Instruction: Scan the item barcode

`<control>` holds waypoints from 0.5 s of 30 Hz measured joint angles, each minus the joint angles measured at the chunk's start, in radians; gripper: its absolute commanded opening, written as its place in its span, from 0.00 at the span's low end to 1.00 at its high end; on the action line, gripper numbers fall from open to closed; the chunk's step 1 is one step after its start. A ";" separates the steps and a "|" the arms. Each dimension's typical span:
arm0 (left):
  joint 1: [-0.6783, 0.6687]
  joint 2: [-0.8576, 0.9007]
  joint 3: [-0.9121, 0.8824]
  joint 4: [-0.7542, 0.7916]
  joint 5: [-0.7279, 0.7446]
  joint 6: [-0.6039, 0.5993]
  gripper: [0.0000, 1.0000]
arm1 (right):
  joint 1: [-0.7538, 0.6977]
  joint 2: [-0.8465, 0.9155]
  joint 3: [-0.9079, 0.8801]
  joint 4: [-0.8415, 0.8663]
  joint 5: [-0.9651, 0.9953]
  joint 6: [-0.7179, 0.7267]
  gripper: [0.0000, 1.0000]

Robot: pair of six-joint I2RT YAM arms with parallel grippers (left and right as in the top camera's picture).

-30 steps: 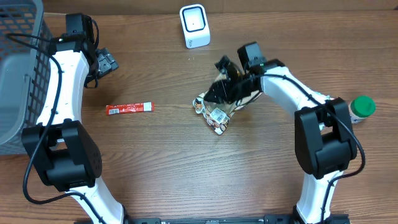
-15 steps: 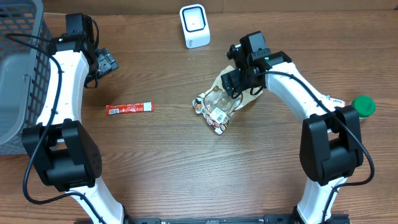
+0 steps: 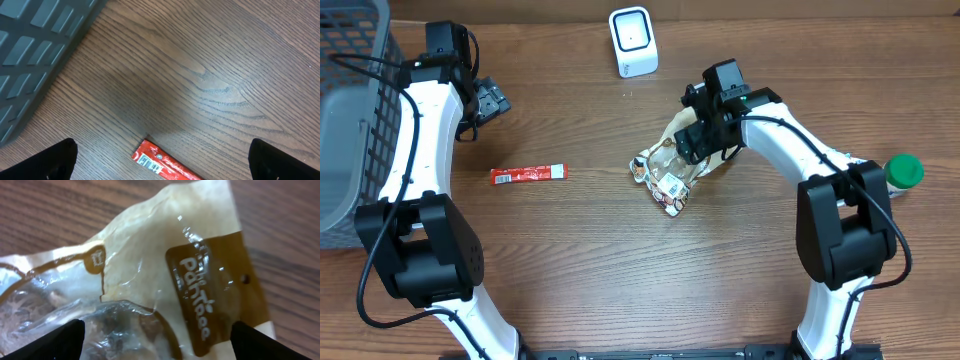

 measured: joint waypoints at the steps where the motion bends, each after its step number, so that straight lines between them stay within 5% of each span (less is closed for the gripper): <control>1: 0.000 0.000 0.000 0.000 0.000 0.000 1.00 | 0.000 0.004 0.000 -0.011 -0.004 -0.005 0.95; 15: 0.000 0.000 0.000 0.000 0.000 0.000 1.00 | 0.000 0.015 -0.002 -0.060 -0.011 -0.056 0.98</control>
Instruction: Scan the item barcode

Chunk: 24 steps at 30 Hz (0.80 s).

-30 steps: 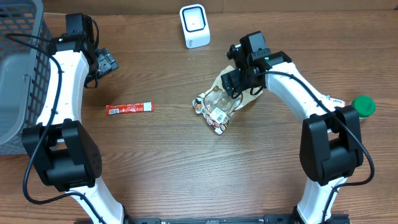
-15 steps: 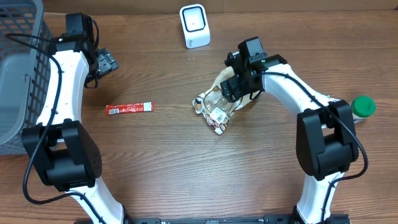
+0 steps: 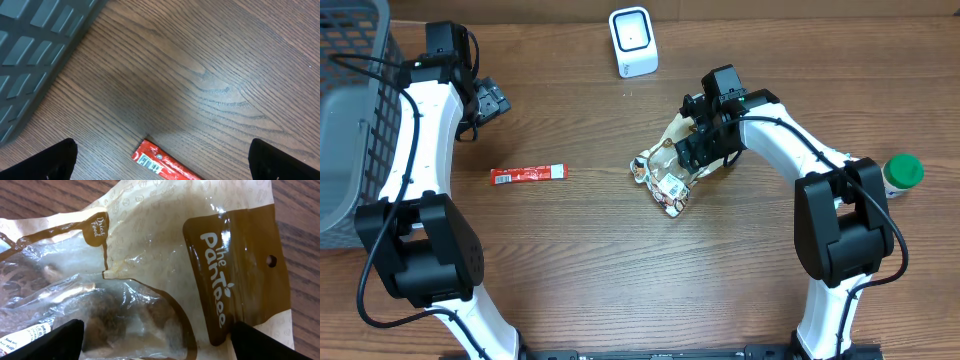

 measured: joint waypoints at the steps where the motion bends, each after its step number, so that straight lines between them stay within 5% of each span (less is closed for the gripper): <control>1: 0.000 0.000 0.000 0.000 0.000 0.000 1.00 | 0.000 0.000 0.000 0.000 -0.001 -0.001 0.98; 7: 0.000 0.000 0.000 0.000 0.000 0.000 1.00 | 0.000 0.000 0.000 -0.014 -0.007 -0.004 0.97; 11: 0.000 0.000 0.000 0.000 0.000 0.000 1.00 | 0.000 0.004 0.000 -0.011 -0.008 -0.005 0.59; 14: 0.000 0.000 0.000 0.000 0.000 0.000 1.00 | 0.000 0.008 0.000 -0.010 -0.011 -0.011 0.45; 24: 0.000 0.000 0.000 0.000 0.000 0.000 1.00 | 0.000 0.009 0.000 -0.011 -0.016 0.011 0.43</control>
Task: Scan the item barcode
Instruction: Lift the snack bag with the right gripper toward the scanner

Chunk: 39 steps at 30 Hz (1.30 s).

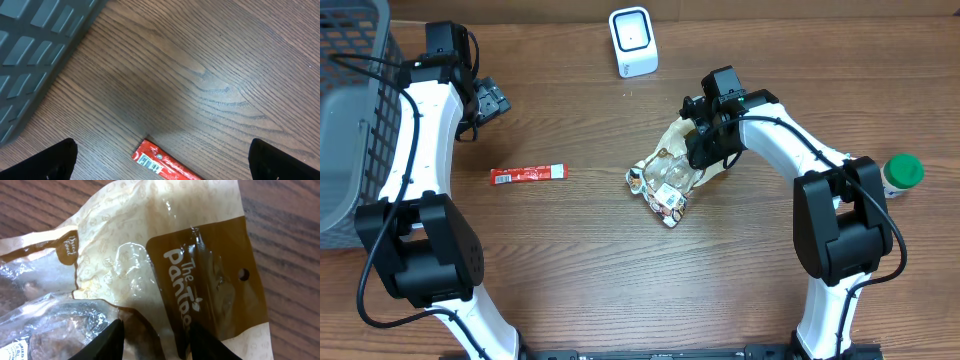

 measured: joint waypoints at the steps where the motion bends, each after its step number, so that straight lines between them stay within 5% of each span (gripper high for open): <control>1: 0.000 0.000 0.000 0.000 0.000 0.000 1.00 | 0.000 0.000 0.000 -0.003 0.000 0.003 0.47; 8: 0.000 0.000 0.000 0.000 0.000 0.000 1.00 | 0.002 0.001 0.000 -0.046 -0.002 0.021 0.73; 26: 0.000 0.000 0.000 0.000 0.000 0.000 1.00 | 0.026 -0.009 -0.092 0.111 -0.014 0.027 0.64; 32: 0.000 0.000 0.000 0.000 0.000 0.000 1.00 | 0.026 -0.013 -0.095 0.095 -0.018 0.030 0.34; 39: 0.000 0.000 0.000 0.000 0.000 0.000 1.00 | 0.026 -0.011 -0.012 -0.037 -0.033 0.029 0.16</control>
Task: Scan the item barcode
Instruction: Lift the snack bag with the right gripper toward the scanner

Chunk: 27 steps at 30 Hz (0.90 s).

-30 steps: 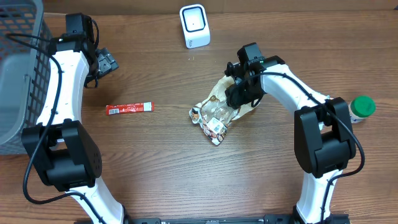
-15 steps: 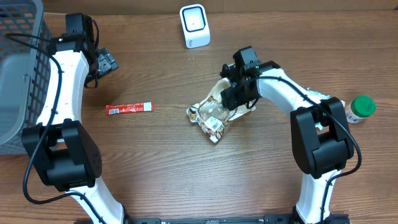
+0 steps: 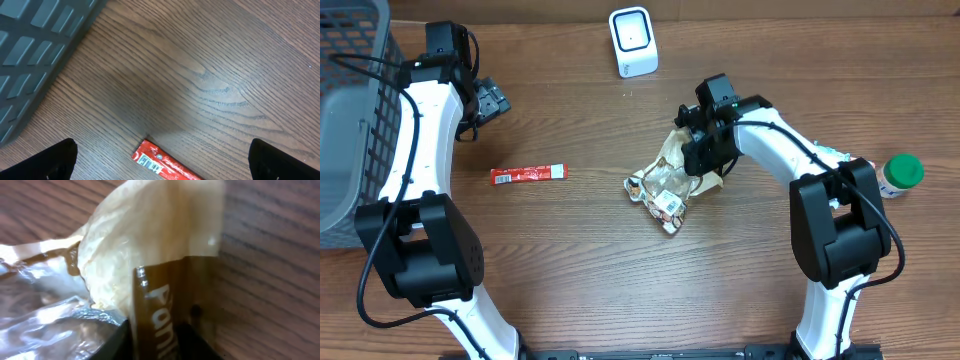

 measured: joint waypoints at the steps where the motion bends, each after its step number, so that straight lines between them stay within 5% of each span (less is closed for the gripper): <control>1: 0.000 0.000 0.000 0.000 0.000 0.000 1.00 | 0.000 0.000 0.021 -0.015 0.000 -0.003 0.14; 6: 0.000 0.000 0.000 0.000 0.000 0.000 1.00 | 0.000 -0.010 0.131 -0.041 0.001 -0.006 0.04; 27: 0.000 0.000 0.000 0.000 0.000 0.000 1.00 | 0.000 -0.143 0.153 0.097 -0.088 -0.010 0.04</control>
